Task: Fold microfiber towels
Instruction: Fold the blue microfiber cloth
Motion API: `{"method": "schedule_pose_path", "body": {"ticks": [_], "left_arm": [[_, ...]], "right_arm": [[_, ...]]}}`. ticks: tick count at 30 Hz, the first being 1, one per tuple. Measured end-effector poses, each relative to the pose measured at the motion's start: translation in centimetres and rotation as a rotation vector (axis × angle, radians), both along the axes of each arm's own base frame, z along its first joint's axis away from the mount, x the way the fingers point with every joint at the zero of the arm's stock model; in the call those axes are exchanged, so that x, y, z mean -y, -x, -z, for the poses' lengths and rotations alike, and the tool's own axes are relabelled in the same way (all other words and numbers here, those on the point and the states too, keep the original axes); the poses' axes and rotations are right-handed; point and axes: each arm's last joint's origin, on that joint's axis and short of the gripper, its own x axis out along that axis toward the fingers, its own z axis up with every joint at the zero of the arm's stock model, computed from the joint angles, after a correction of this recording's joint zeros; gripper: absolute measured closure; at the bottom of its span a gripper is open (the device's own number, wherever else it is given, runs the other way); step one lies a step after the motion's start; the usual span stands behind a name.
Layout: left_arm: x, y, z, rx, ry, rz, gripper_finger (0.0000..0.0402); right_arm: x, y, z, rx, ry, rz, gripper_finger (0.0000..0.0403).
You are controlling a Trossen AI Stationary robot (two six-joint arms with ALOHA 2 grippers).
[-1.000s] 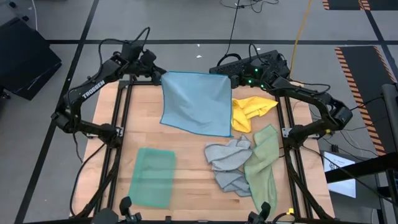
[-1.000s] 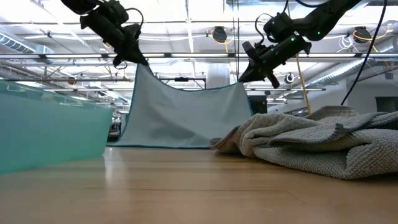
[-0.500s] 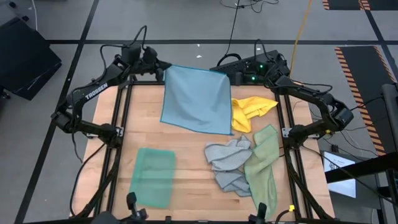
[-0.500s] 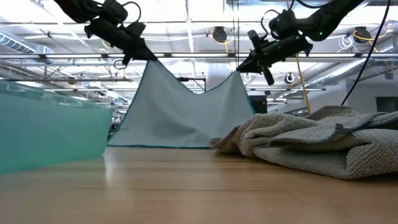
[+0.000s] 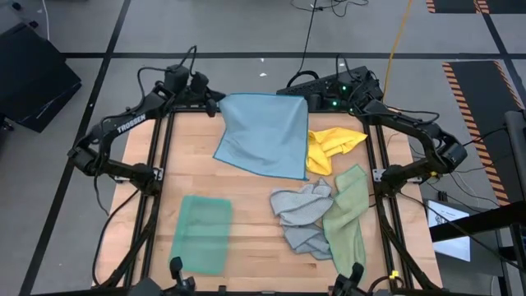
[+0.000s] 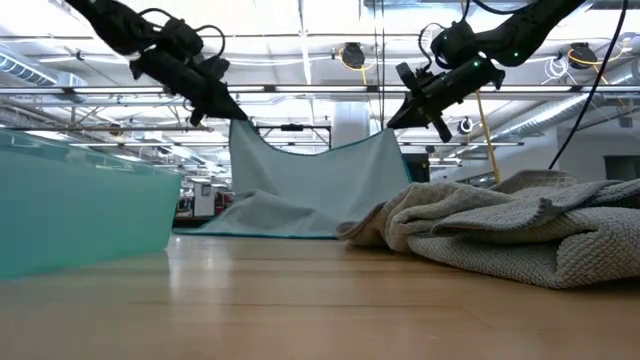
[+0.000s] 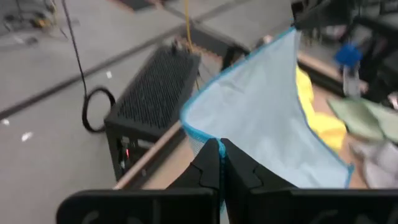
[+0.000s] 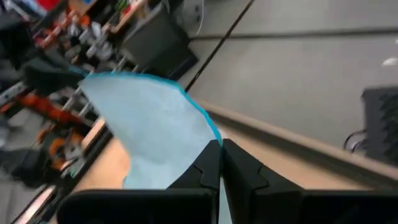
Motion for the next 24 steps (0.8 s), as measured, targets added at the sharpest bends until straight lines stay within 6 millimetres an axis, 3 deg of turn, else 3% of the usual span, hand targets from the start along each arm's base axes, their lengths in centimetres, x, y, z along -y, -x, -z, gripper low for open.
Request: {"method": "schedule_pose_path", "body": {"ticks": [8, 16, 24], "left_arm": [[-0.2, 0.2, 1.5, 0.136, -0.115, -0.114, 0.0398], [0.8, 0.2, 3.9, 0.075, 0.011, -0.080, 0.0398], [1.3, 0.1, 4.1, 0.138, 0.148, 0.019, 0.0398]], "right_arm": [[1.5, 1.6, -0.3, 0.000, 0.061, 0.045, 0.0401], [1.3, 1.5, -0.4, 0.038, 0.051, -0.069, 0.0401], [0.5, 1.1, -0.3, 0.107, -0.069, -0.224, 0.0401]]}}
